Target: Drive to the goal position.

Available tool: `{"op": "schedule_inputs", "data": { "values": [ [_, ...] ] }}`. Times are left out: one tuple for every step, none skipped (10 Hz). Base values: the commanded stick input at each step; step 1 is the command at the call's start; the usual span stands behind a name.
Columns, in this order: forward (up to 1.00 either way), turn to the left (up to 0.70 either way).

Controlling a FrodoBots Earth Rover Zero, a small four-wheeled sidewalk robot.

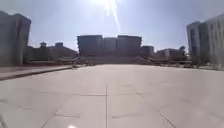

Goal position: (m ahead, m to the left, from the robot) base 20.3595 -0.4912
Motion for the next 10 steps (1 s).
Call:
{"op": "schedule_inputs", "data": {
  "values": [
    [1.0,0.4],
    [1.0,0.33],
    [1.0,0.05],
    [1.0,0.0],
    [1.0,0.0],
    [1.0,0.0],
    [1.0,0.0],
    [1.0,0.0],
    [1.0,0.0],
    [1.0,0.0]
  ]
}}
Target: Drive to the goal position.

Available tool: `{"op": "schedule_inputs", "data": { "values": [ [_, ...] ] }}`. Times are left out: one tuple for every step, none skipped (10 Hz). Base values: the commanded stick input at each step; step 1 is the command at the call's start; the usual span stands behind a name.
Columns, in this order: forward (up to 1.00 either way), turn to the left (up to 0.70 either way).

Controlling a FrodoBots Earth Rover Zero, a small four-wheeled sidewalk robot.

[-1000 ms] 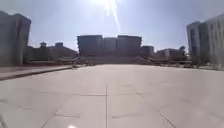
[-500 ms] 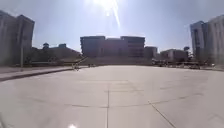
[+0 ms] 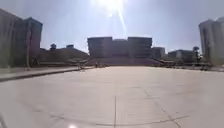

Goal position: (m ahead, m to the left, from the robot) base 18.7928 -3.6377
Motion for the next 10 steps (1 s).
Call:
{"op": "schedule_inputs", "data": {
  "values": [
    [1.0,0.0],
    [1.0,0.0],
    [1.0,0.0],
    [1.0,0.0],
    [1.0,-0.12],
    [1.0,-0.4],
    [1.0,-0.39],
    [1.0,-0.27],
    [1.0,0.0],
    [1.0,0.0]
  ]
}}
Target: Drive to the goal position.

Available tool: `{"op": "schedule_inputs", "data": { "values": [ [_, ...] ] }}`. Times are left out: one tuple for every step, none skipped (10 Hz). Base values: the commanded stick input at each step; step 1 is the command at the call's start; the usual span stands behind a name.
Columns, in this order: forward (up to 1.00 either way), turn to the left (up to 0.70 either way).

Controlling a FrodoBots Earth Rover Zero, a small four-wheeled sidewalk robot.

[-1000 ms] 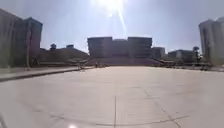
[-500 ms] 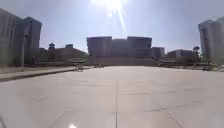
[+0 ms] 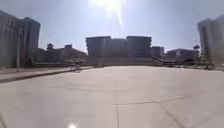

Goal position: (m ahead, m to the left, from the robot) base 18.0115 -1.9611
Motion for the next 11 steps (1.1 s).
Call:
{"op": "schedule_inputs", "data": {
  "values": [
    [1.0,0.0],
    [1.0,0.0],
    [1.0,0.0],
    [1.0,0.0],
    [1.0,0.0],
    [1.0,0.0],
    [1.0,0.0],
    [1.0,0.0],
    [1.0,0.0],
    [1.0,0.0],
    [1.0,0.0]
  ]
}}
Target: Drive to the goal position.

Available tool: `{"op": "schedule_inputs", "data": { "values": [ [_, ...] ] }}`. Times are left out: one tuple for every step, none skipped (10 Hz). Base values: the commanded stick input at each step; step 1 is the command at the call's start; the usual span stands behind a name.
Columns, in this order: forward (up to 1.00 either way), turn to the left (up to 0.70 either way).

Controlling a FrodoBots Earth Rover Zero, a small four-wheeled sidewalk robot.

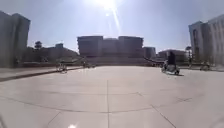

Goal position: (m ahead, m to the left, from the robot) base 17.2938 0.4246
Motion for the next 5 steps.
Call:
{"op": "schedule_inputs", "data": {
  "values": [
    [1.0,0.0],
    [1.0,0.0],
    [1.0,0.0],
    [1.0,0.0],
    [1.0,0.0]
  ]
}}
